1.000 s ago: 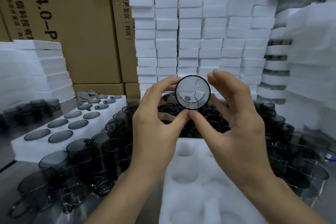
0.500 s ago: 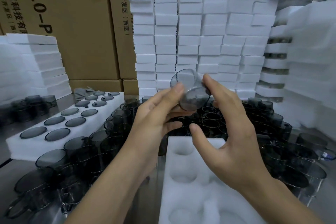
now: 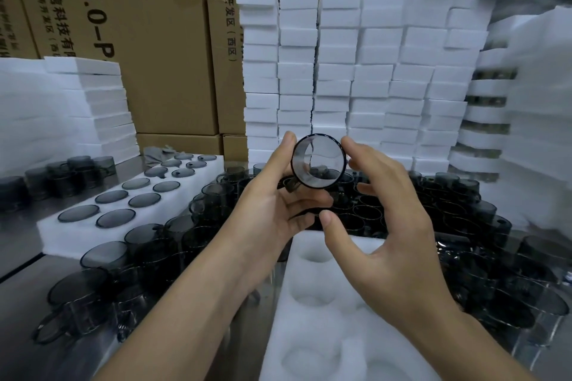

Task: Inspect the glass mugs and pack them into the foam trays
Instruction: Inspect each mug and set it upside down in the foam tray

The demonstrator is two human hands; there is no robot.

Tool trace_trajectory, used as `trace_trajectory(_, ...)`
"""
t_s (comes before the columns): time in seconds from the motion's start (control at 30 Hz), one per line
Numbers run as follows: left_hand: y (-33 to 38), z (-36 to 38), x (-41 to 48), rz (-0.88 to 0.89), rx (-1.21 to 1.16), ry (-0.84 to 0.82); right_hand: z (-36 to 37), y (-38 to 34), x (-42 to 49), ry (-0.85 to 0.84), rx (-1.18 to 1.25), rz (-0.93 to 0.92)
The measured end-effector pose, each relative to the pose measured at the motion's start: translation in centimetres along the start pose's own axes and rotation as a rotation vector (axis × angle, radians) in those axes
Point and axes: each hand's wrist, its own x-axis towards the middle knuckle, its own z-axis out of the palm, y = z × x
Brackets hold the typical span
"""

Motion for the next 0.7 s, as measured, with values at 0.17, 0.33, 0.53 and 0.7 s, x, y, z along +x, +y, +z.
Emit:
trace_trajectory(0.17, -0.4, 0.1, 0.0, 0.018, 0.086, -0.006, 0.1, 0.1, 0.0, 0.026, 0.013, 0.038)
trace_trajectory(0.33, -0.8, 0.2, 0.2, 0.17, 0.22, -0.002, 0.3, 0.2, 0.0, 0.101, 0.183, 0.206)
trace_trajectory(0.53, -0.9, 0.3, 0.0, 0.243, 0.302, -0.035, 0.3, 0.0, 0.2, 0.181, 0.423, 0.386)
trace_trajectory(0.7, -0.6, 0.2, 0.0, 0.276, 0.324, -0.064, 0.1, -0.3, 1.0, 0.205, 0.782, 0.642)
